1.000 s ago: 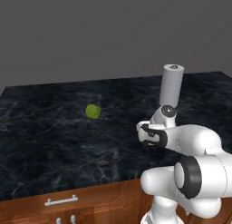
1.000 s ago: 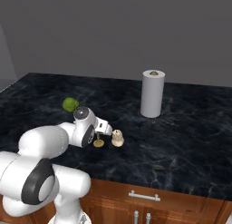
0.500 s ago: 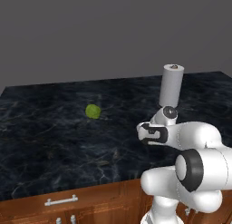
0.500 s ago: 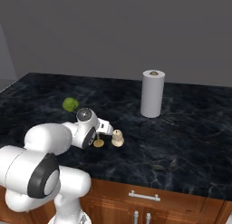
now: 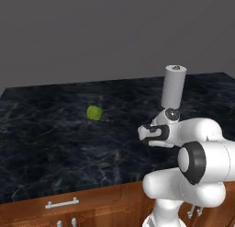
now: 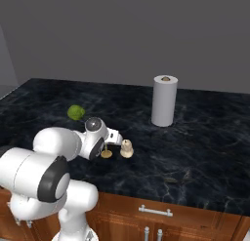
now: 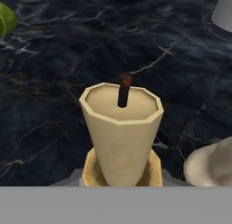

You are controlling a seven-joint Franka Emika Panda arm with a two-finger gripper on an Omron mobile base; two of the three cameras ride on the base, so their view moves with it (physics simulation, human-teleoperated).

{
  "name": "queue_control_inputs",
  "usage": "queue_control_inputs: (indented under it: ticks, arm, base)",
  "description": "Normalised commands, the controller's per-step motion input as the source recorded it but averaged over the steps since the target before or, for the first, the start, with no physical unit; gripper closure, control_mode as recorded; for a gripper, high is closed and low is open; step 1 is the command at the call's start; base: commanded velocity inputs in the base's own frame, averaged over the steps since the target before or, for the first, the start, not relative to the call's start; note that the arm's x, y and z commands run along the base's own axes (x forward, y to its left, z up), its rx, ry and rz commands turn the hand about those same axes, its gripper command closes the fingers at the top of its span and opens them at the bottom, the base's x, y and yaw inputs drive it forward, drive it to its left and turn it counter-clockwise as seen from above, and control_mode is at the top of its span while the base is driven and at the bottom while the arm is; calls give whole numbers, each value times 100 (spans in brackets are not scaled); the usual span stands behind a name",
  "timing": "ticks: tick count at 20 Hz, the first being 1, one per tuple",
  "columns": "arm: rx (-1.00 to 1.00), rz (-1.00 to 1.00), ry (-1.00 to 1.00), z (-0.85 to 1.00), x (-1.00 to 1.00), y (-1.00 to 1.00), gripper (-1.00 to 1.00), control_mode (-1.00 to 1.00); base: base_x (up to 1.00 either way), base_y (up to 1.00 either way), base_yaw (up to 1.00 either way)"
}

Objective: Pick the candle and candle from the dining table and place them in the open cabinet. Close the cabinet after placing the objects.

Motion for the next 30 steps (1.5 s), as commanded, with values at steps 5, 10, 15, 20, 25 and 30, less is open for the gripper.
queue_control_inputs:
  ticks: [5,10,15,20,25,30]
  arm:
    - [0,1,0,0,1,0,100,-100]
    - [0,0,-5,1,-5,0,100,-100]
    - [0,-1,-7,22,-19,0,100,-100]
    - [0,-2,-4,43,-20,1,100,-100]
    - [0,0,-3,49,-14,11,100,-100]
    - [-1,0,-2,52,-12,21,100,-100]
  base:
    - [0,0,0]
    - [0,0,0]
    - [0,0,0]
    - [0,0,0]
    - [0,0,0]
    - [0,0,0]
